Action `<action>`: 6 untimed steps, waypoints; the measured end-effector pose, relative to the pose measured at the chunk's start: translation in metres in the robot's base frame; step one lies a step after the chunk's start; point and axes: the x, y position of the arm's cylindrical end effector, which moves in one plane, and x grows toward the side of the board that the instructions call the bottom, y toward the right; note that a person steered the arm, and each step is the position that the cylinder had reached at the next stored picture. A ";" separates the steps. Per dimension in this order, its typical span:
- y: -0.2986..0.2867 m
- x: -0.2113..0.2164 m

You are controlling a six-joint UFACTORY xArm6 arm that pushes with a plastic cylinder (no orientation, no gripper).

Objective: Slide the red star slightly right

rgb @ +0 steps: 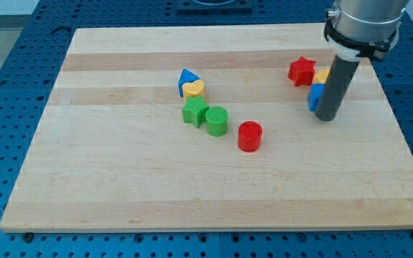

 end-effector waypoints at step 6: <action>-0.048 -0.106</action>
